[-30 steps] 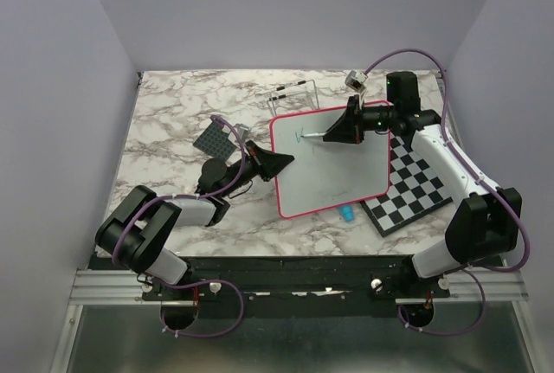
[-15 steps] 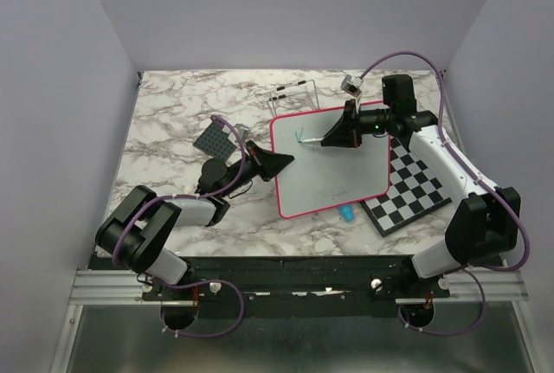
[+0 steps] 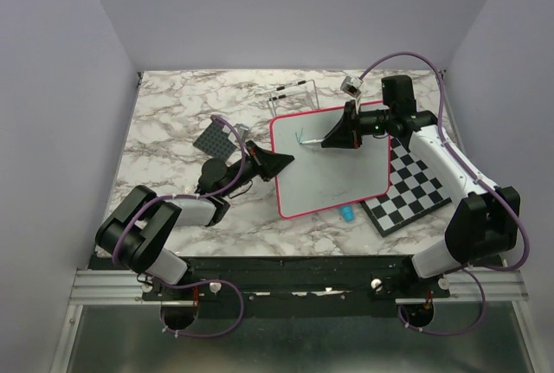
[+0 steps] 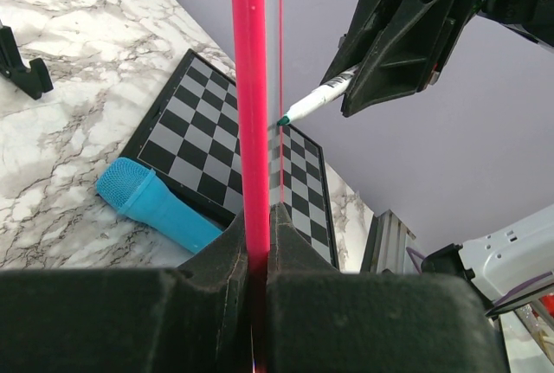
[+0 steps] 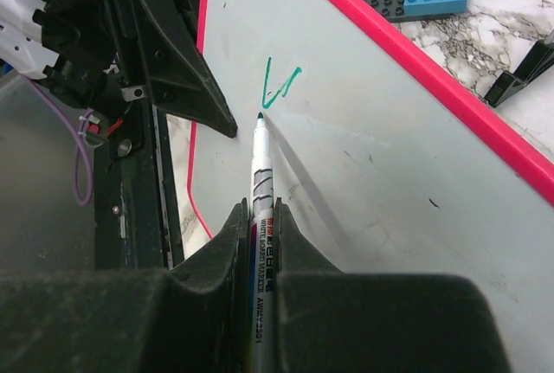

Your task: Write a sentence on the whiteboard

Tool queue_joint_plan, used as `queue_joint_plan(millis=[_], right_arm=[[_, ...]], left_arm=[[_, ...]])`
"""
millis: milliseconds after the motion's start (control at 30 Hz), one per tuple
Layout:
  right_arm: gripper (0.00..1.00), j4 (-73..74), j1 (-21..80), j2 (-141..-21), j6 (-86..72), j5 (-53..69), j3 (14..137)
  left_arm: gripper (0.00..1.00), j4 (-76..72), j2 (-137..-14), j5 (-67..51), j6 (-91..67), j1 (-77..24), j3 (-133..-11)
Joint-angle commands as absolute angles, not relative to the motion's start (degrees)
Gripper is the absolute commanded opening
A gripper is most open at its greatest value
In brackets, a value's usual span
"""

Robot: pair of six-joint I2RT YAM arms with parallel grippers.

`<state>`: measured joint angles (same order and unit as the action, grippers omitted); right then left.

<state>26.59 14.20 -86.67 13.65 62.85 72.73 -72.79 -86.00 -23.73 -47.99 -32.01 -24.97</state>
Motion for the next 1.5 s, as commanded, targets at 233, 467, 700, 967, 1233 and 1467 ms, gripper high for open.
queue_joint_plan(millis=[233,467,700,967,1233,1467], right_arm=[[0.01,26.6,14.9,-88.1,13.5,63.4,73.1],[0.01,24.6,14.9,-88.2,11.1,63.0,73.3],[0.01,23.2,15.0,-87.7,9.8,61.8,73.5],[0.01,22.9,15.0,-87.5,9.5,59.9,73.2],[0.01,24.6,14.9,-87.4,10.9,59.9,72.3],[0.01,28.4,14.9,-87.7,14.6,60.6,71.7]], left_arm=[[0.0,-80.0,-86.7,-25.2,-44.6,-32.3,-26.1],[0.0,-80.2,-86.7,-25.4,-44.6,-32.3,-25.9],[0.0,-80.4,-86.7,-25.4,-44.7,-32.3,-25.8],[0.0,-80.6,-86.7,-25.3,-44.7,-32.3,-25.6],[0.0,-80.5,-86.6,-25.4,-44.6,-32.3,-25.6],[0.0,-80.3,-86.6,-25.5,-44.6,-32.3,-25.8]])
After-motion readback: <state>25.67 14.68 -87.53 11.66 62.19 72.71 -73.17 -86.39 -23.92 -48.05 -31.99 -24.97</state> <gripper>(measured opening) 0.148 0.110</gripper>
